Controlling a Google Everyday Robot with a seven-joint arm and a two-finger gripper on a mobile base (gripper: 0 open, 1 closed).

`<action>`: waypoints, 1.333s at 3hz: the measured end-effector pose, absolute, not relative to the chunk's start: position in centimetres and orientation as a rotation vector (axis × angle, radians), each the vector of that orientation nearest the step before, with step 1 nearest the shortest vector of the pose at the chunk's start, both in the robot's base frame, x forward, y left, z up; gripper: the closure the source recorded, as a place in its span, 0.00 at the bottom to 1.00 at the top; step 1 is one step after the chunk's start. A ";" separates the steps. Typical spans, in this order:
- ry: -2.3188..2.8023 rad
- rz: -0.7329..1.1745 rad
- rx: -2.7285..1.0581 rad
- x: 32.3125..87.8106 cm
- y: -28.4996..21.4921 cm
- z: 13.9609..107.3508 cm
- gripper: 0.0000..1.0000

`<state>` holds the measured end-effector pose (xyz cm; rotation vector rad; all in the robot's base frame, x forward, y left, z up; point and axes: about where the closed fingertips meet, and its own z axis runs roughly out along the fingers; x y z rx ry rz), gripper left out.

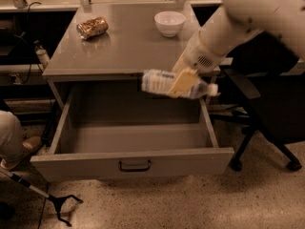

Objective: Place blue plastic bottle into top drawer

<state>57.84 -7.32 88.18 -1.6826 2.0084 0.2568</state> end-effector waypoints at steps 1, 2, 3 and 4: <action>2.138 0.307 -1.571 56.5 -4.9 83.0 1.00; 2.265 0.366 -1.413 56.2 -3.2 77.8 1.00; 2.301 0.383 -1.341 56.4 -2.8 77.1 1.00; 2.301 0.383 -1.341 56.4 -2.8 77.1 1.00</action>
Offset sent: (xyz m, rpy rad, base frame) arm -0.0133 0.0612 -0.1643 0.1262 0.2384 -0.4260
